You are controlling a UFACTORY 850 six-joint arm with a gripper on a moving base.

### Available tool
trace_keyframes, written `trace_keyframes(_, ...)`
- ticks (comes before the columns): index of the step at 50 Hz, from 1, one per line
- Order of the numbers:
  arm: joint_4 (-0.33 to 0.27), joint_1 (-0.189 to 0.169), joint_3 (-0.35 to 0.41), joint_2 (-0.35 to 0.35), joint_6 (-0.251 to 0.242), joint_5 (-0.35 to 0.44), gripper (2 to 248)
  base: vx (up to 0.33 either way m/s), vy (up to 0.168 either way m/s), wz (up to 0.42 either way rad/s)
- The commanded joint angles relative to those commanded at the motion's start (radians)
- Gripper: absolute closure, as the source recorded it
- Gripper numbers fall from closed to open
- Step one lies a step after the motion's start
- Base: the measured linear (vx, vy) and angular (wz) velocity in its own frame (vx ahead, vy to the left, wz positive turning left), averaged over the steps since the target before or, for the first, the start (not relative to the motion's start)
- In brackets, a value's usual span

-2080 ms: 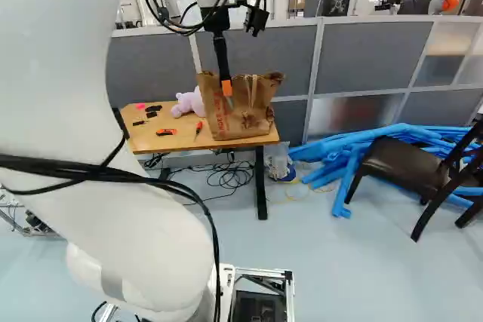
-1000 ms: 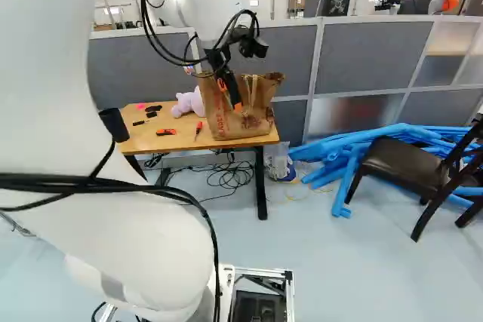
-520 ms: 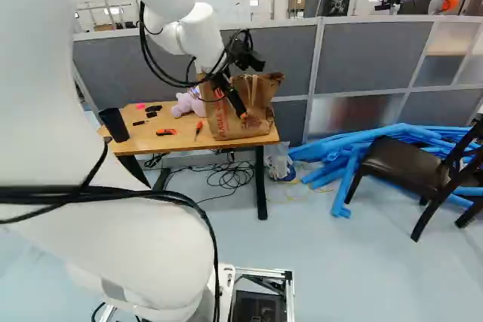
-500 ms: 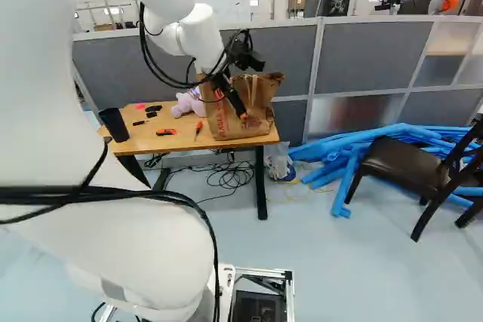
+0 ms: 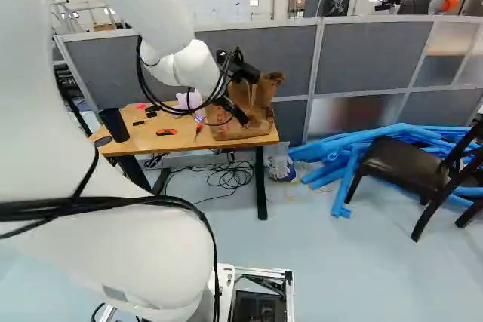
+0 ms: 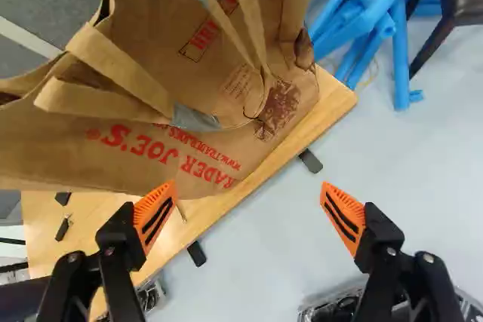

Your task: Pick up the bag on the ground and place it on the table

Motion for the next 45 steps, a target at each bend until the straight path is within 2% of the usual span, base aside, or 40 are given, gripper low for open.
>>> trace_keyframes(22, 0.0, 0.012, 0.171, 0.04, -0.168, 0.287, 3, 0.0, 0.0, 0.0)
trace_keyframes(45, -0.001, 0.022, 0.314, 0.074, -0.308, 0.526, 3, 0.0, 0.0, 0.0)
